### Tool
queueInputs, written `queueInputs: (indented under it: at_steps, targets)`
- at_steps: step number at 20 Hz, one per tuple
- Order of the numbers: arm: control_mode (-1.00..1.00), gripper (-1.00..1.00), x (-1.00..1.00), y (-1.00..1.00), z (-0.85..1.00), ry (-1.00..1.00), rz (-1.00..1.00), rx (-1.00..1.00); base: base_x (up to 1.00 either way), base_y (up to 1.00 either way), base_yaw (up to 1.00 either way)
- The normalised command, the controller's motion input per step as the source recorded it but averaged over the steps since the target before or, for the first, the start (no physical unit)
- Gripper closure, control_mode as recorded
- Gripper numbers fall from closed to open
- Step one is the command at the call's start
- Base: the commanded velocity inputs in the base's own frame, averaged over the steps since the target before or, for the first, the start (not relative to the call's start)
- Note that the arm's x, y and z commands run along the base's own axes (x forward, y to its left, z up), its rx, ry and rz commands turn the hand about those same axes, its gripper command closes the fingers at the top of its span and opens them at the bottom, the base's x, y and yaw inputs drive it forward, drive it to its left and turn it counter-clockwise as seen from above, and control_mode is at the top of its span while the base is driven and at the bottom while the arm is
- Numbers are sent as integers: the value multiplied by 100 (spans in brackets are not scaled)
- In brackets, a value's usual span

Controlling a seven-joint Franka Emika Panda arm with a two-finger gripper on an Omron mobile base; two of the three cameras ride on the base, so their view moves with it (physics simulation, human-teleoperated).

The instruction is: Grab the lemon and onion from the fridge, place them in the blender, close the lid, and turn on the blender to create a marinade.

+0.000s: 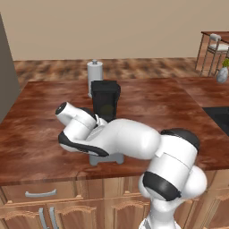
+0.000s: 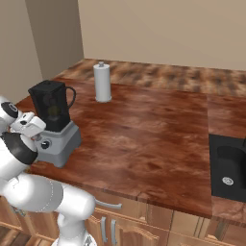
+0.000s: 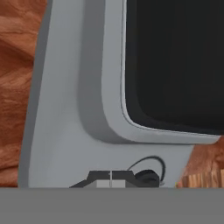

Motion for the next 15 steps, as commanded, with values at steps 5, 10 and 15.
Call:
queueInputs:
  at_steps: [5, 10, 15]
  targets:
    - [-100, 100, 18, 4, -9, 0, -2, -2, 0, 0, 0]
    - [-100, 100, 16, 8, -8, 0, -3, -3, 0, 0, 0]
    - [-100, 100, 8, 0, -32, -1, -1, -1, 0, 0, 0]
